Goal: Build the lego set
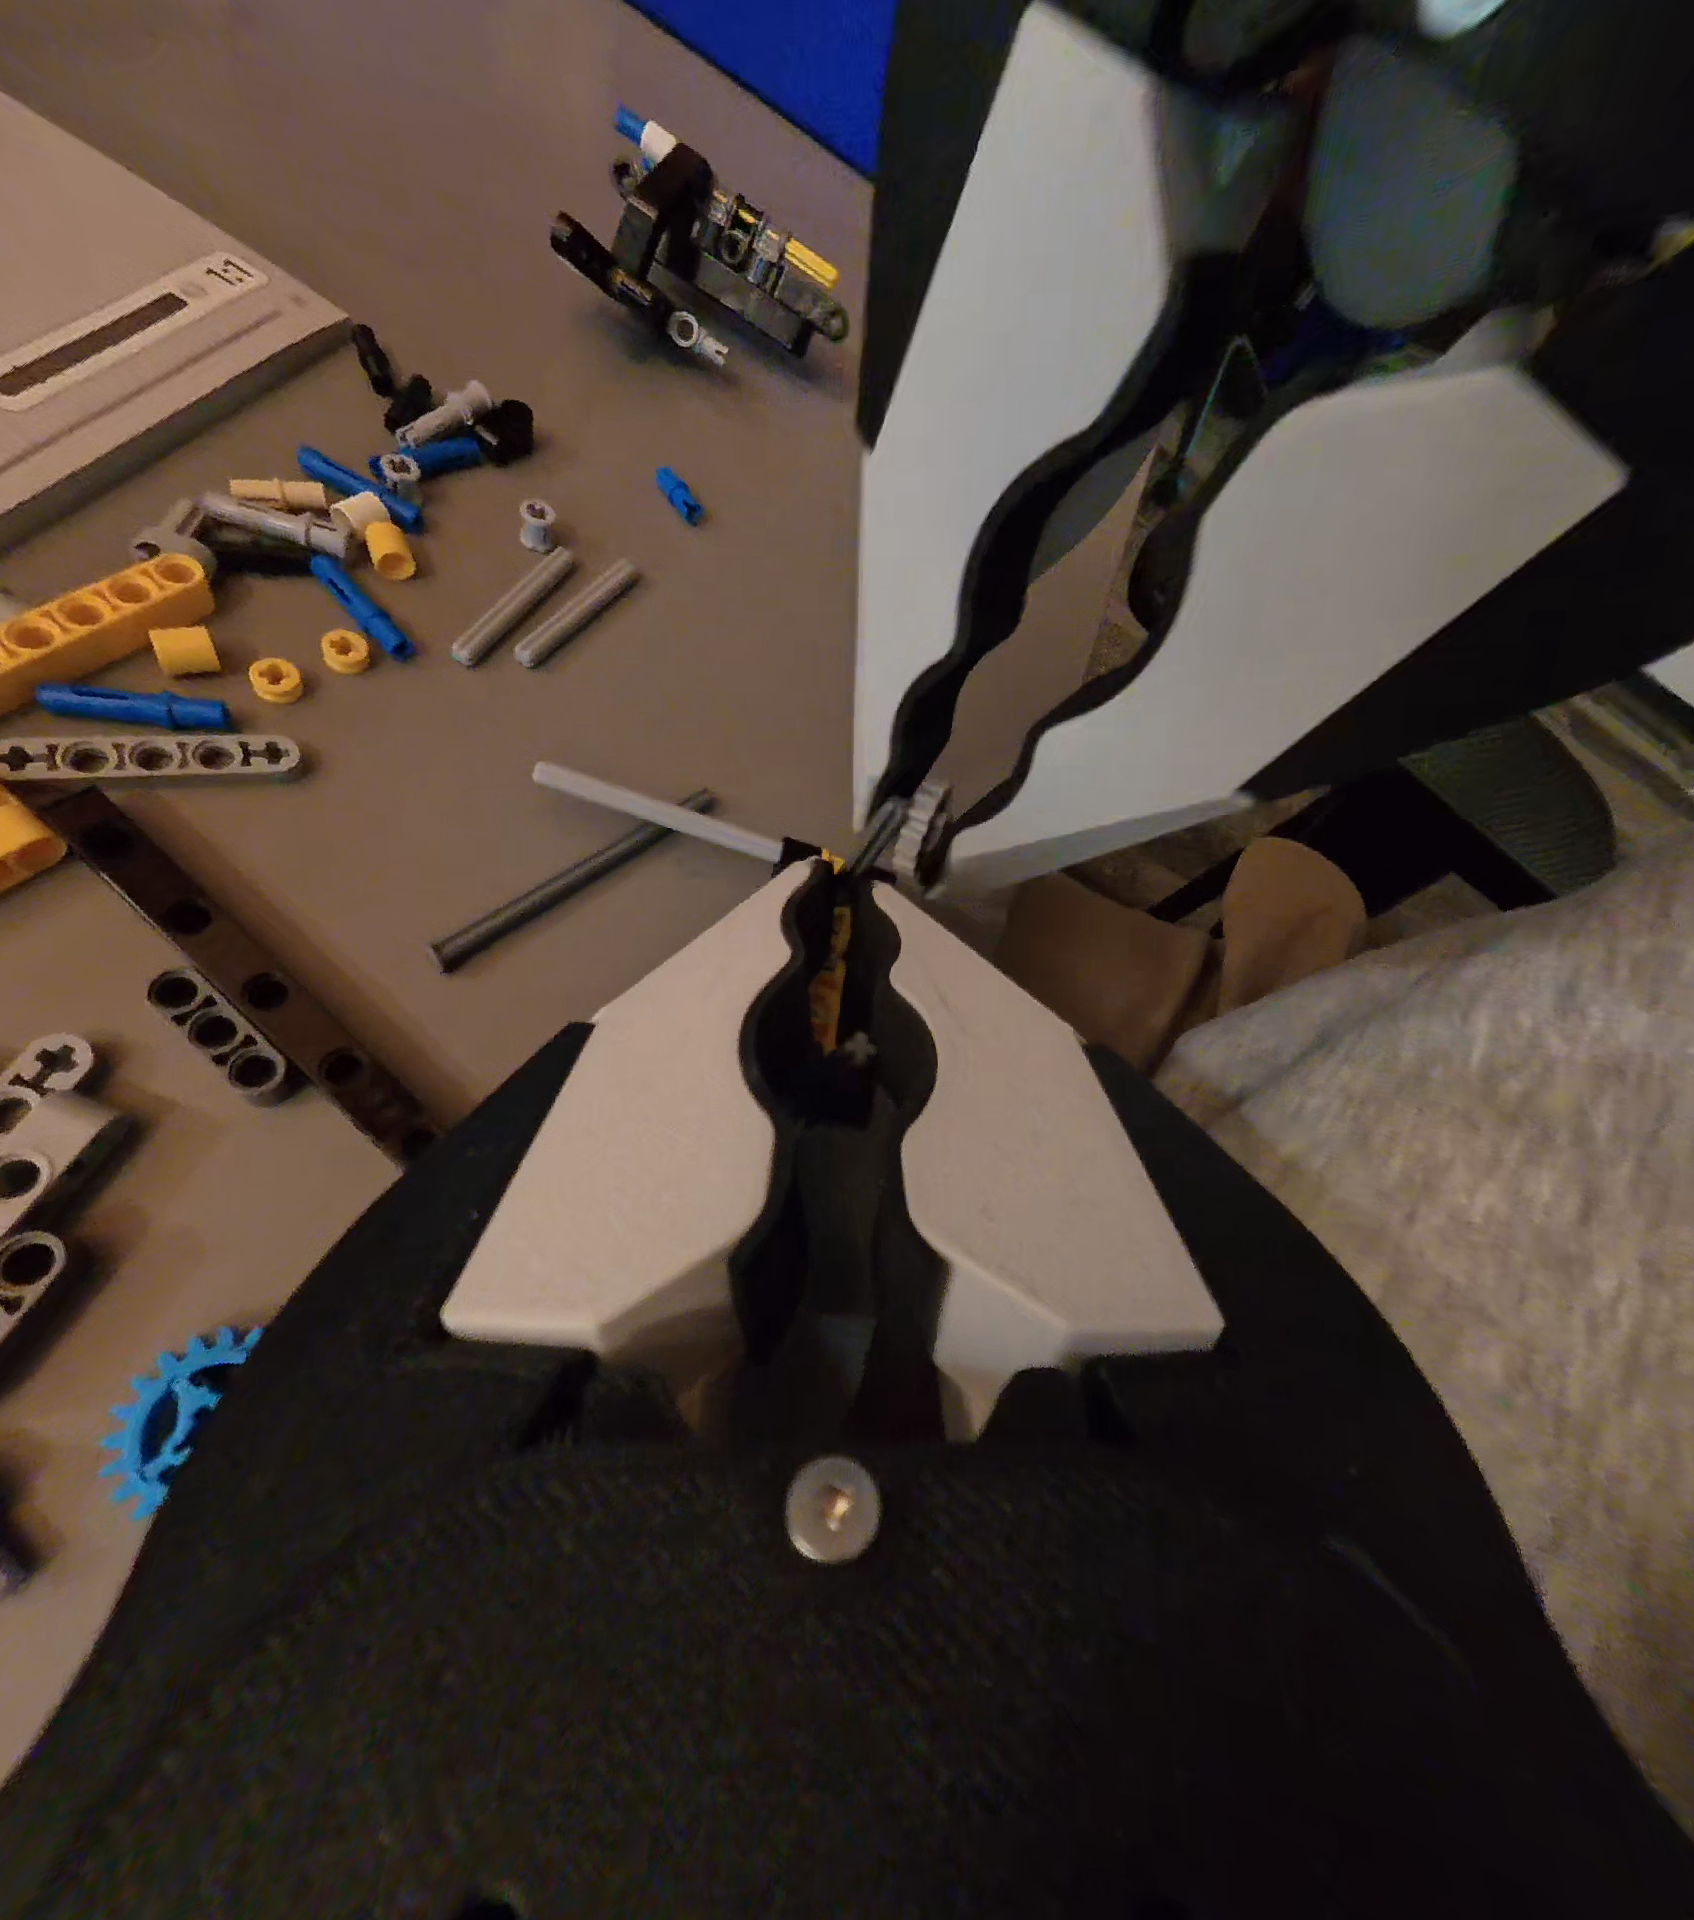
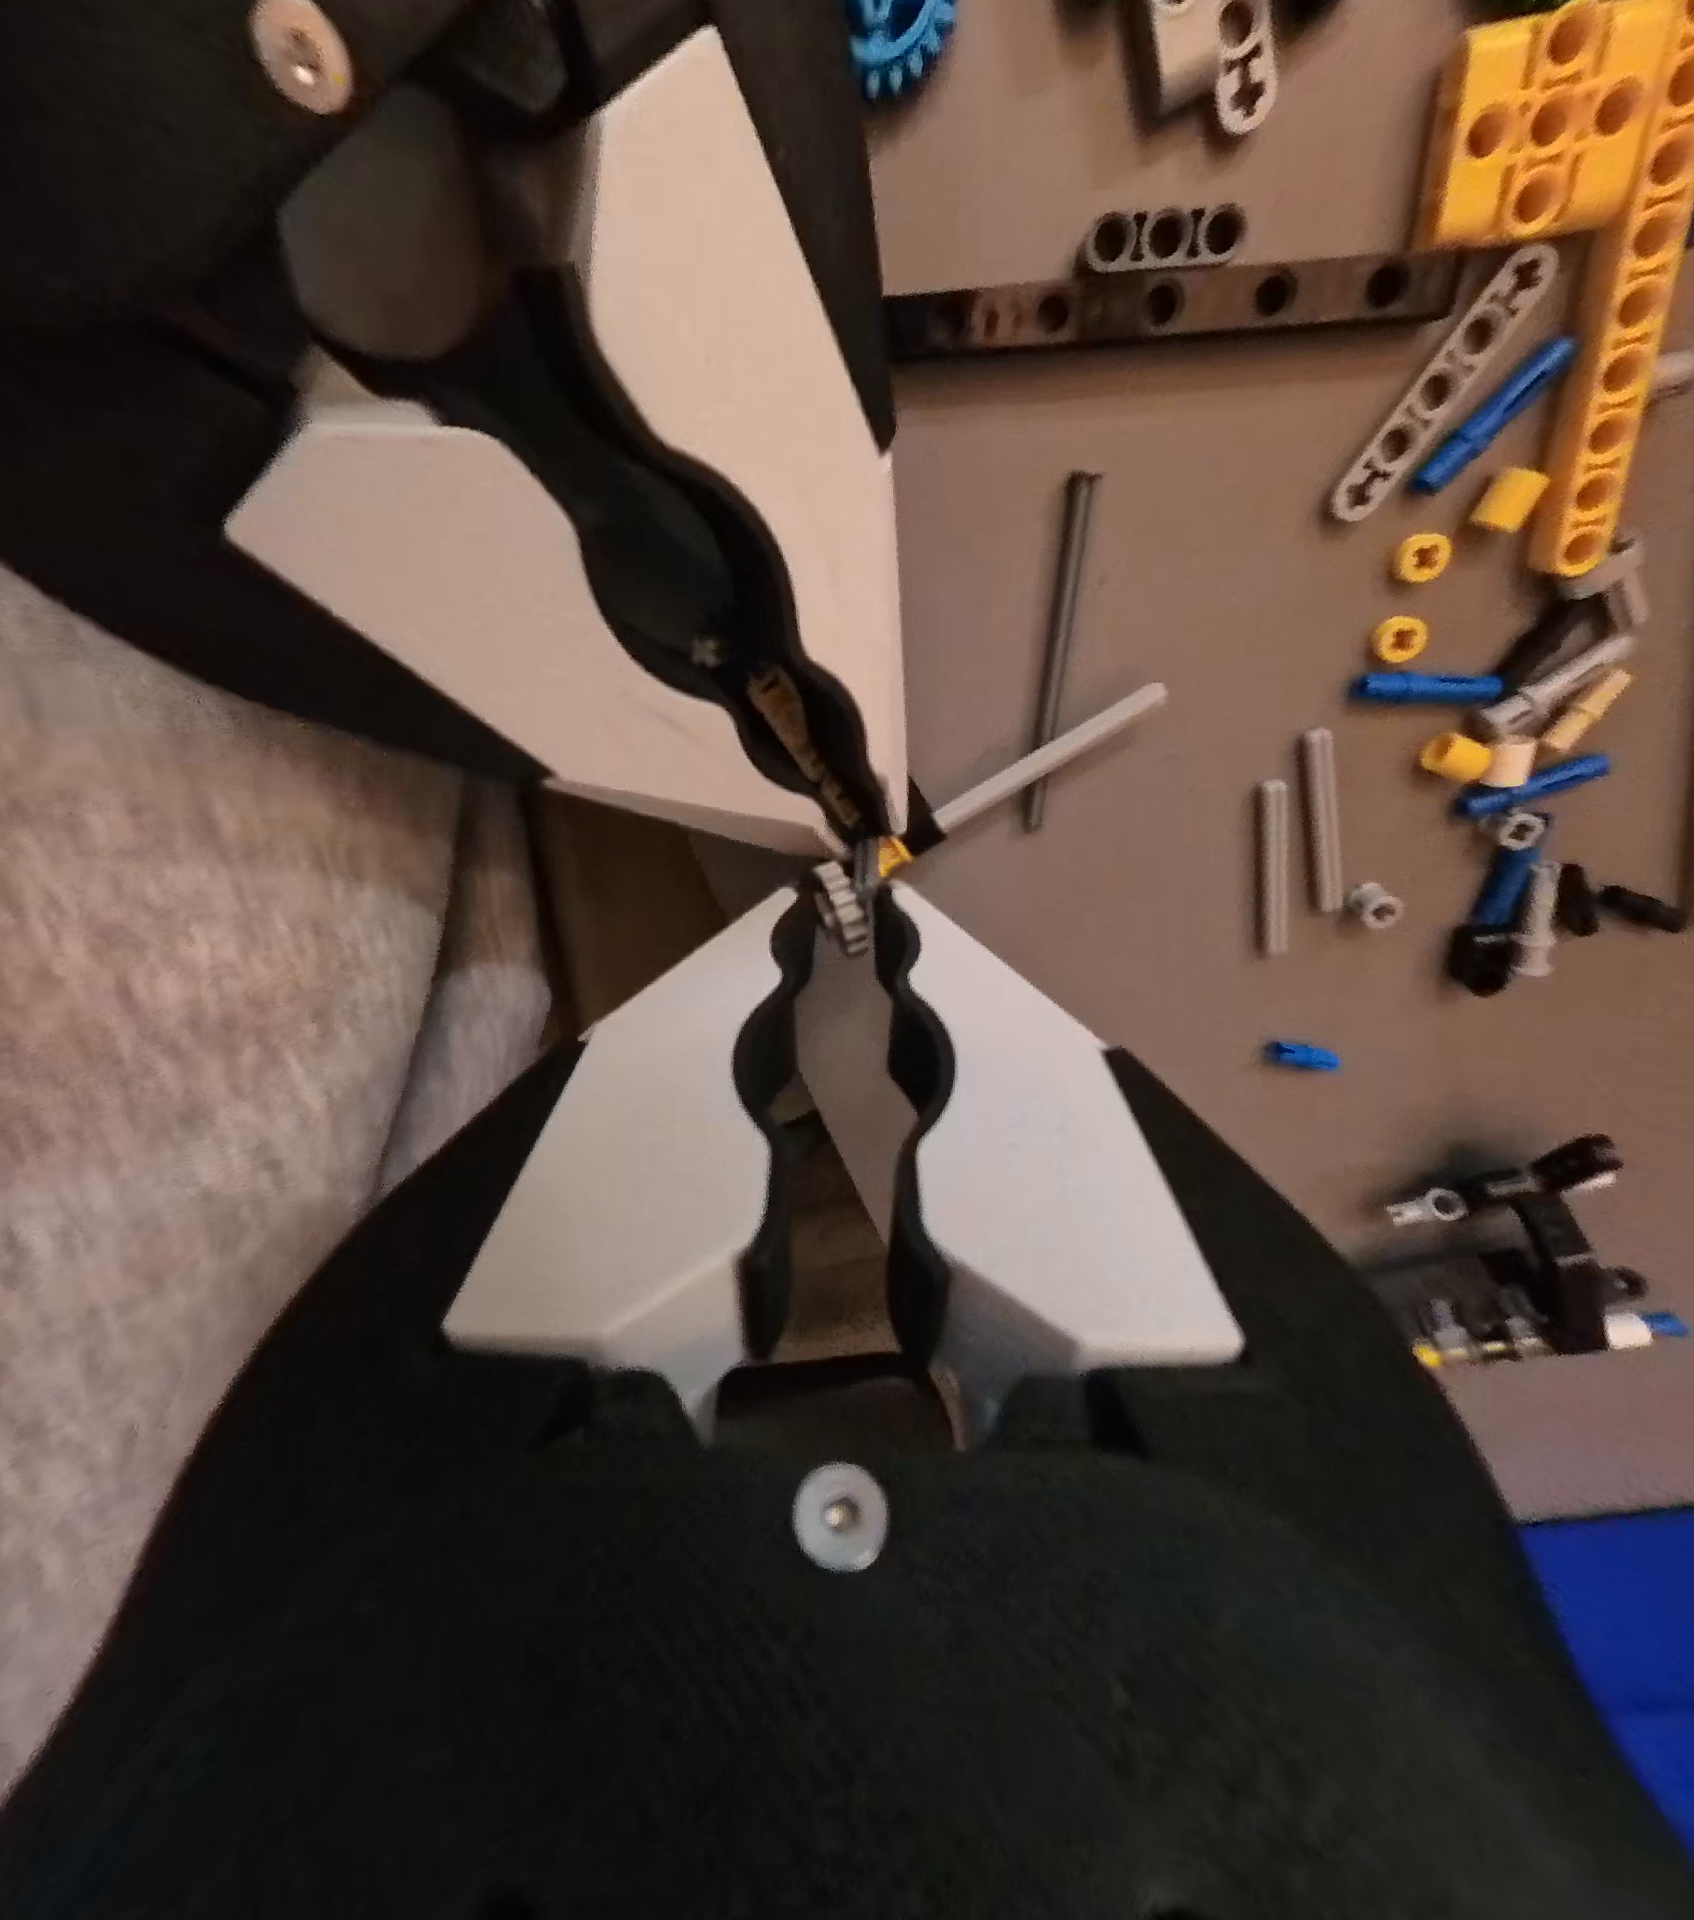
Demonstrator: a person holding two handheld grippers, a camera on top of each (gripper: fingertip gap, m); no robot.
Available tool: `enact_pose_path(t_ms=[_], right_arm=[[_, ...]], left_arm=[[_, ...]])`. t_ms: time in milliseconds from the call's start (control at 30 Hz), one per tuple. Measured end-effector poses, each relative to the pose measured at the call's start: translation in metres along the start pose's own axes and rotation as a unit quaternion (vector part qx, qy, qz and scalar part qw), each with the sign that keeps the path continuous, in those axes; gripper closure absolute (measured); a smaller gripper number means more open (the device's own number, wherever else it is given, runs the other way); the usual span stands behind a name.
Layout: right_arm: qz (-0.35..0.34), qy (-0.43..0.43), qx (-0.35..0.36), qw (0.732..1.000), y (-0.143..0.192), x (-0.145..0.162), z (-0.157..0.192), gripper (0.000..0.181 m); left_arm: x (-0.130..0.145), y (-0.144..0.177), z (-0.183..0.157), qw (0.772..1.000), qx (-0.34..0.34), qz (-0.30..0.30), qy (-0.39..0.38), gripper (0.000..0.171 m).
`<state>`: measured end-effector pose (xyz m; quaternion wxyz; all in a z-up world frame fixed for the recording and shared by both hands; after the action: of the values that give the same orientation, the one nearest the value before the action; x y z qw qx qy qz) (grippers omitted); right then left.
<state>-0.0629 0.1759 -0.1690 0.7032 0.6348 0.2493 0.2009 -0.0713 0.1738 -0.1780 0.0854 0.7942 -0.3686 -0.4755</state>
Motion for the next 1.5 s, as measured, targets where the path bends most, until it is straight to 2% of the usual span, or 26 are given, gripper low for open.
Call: enact_pose_path(t_ms=[233, 400, 500, 633, 833, 900, 1067, 1300, 1500], right_arm=[[-0.024, -0.016, 0.031, 0.999, 0.019, 0.006, -0.006, 0.17], [-0.075, -0.067, 0.05, 0.994, 0.02, 0.016, -0.016, 0.173], [-0.07, -0.077, 0.121, 0.987, 0.026, 0.04, -0.03, 0.172], [-0.142, -0.144, 0.118, 0.972, 0.03, 0.068, -0.012, 0.16], [-0.153, -0.209, 0.172, 0.951, 0.026, 0.117, 0.006, 0.157], [-0.157, -0.23, 0.213, 0.937, 0.032, 0.139, 0.001, 0.16], [-0.237, -0.316, 0.222, 0.892, 0.053, 0.171, -0.001, 0.154], [-0.211, -0.321, 0.302, 0.872, 0.071, 0.209, 0.011, 0.147], [-0.227, -0.36, 0.321, 0.846, 0.069, 0.232, 0.054, 0.147]], left_arm=[[-0.001, 0.0, 0.002, 1.0, 0.004, -0.001, 0.016, 0.168], [-0.002, 0.001, 0.002, 1.0, 0.002, -0.004, 0.014, 0.168], [-0.002, 0.001, 0.003, 1.0, -0.006, -0.009, 0.011, 0.168], [-0.003, 0.002, 0.004, 1.0, -0.008, -0.011, 0.015, 0.167], [-0.004, 0.002, 0.006, 1.0, -0.013, -0.014, 0.018, 0.165], [-0.004, 0.002, 0.005, 1.0, -0.013, -0.015, 0.016, 0.16], [-0.007, 0.006, 0.003, 0.999, -0.009, -0.028, 0.015, 0.144], [-0.02, 0.025, -0.004, 0.998, -0.023, -0.065, -0.006, 0.129], [-0.013, 0.038, -0.024, 0.995, -0.026, -0.093, -0.008, 0.125]])
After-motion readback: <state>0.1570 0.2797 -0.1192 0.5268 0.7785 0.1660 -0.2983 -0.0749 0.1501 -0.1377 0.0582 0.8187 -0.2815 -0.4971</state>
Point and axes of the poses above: each gripper's, where its closed fingertips meet, y back along the fingers, x out of its underside, z = x × y across the jaws, the point moved 1 cm from there along y, back along the fingers, and after that the axes turned 12 degrees about y, right-handed, at the moved point
